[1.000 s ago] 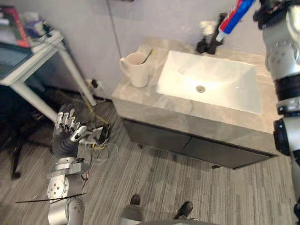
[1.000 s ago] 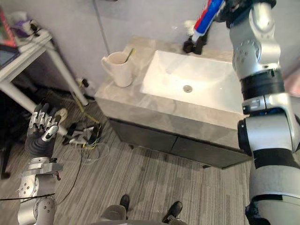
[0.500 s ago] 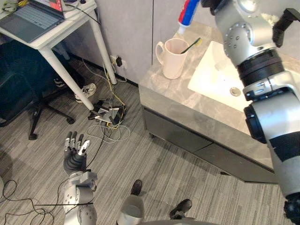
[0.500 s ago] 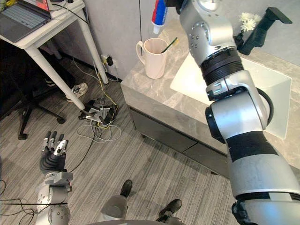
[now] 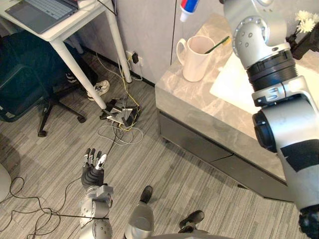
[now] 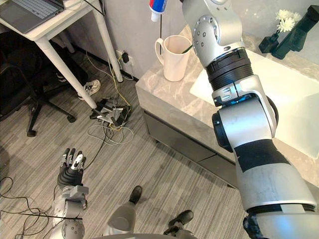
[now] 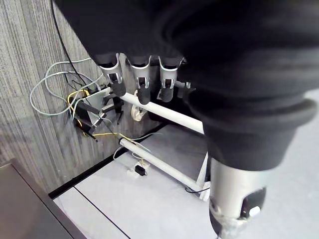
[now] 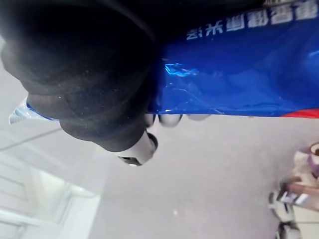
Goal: Organize washtable
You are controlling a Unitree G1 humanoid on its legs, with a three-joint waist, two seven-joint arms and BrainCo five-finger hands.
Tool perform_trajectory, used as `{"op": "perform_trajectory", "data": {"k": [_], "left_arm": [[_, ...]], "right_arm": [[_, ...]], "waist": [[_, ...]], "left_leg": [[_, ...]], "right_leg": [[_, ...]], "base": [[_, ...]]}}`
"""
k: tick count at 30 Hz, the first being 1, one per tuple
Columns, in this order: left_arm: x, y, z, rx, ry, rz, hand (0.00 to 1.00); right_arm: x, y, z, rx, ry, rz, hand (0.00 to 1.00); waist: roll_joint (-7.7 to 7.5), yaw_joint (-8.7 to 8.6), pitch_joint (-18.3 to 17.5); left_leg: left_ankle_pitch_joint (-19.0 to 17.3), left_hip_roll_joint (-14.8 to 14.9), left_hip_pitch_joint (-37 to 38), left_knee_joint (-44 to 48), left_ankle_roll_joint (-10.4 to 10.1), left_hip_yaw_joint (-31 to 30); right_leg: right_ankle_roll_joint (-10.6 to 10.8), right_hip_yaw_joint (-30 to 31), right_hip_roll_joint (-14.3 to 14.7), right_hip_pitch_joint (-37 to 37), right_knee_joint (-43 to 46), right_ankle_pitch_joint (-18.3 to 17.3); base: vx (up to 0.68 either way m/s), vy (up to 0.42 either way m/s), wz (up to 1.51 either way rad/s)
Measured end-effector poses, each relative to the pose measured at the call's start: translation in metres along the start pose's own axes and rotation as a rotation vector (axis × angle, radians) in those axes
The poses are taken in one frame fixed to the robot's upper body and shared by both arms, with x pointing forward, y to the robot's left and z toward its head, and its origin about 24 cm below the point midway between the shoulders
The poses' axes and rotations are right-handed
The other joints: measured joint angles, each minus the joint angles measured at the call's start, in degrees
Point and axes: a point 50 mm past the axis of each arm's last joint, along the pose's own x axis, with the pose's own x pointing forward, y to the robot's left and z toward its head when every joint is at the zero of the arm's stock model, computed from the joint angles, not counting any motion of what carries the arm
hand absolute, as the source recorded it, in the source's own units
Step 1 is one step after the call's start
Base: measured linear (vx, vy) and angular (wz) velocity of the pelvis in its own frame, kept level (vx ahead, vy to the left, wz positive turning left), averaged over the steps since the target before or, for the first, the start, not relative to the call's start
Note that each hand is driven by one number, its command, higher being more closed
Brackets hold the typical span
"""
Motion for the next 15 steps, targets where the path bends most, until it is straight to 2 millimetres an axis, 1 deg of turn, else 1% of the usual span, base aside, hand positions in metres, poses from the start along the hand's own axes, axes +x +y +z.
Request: {"op": "perform_trajectory", "data": {"k": [2,4,10,13,15], "left_arm": [[0.0,0.001,-0.002,0.0,0.006,0.004,0.0],[0.001,0.001,-0.003,-0.002,0.01,0.004,0.0],[0.001,0.003,-0.004,-0.001,0.018,0.014,0.0],[0.002,0.003,-0.007,0.01,0.029,0.011,0.0],[0.002,0.011,-0.013,0.048,0.075,0.02,0.0]], "right_arm": [[0.001,0.002,0.003,-0.009,-0.008,0.005,1.0],[0.003,0.004,0.007,-0.016,-0.027,0.01,1.0],[0.003,0.004,0.007,-0.053,-0.033,0.01,1.0],[0.003,0.003,0.007,-0.06,-0.033,0.007,1.0],[0.003,0.0,0.003,-0.08,-0.02,-0.004,1.0]], "waist": [[-0.04,0.0,-0.03],[-0.1,-0.02,-0.07],[-0.15,-0.13,-0.09],[-0.26,-0.38,-0.16],[-0.97,-0.65,-0.16]], "left_leg": [[0.2,0.05,0.07,-0.34,-0.16,0.07],[1.19,0.19,0.18,-1.64,-0.57,0.29],[1.53,0.36,0.19,-1.83,-0.57,0.37],[2.34,0.5,0.39,-2.75,-0.76,0.33],[2.39,0.97,0.36,-2.81,-0.83,0.28]], "right_leg": [[0.0,0.03,0.01,-0.15,-0.02,0.0],[0.0,0.01,0.06,-0.58,0.0,0.0],[-0.01,0.04,0.21,-0.68,0.03,0.0],[-0.07,-0.05,0.35,-0.79,0.03,-0.01],[-0.31,-0.02,0.87,-0.84,0.11,-0.14]], "base": [[0.0,0.0,0.0],[0.0,0.0,0.0],[0.0,0.0,0.0],[-0.01,-0.001,0.01],[-0.02,-0.005,0.0]]}}
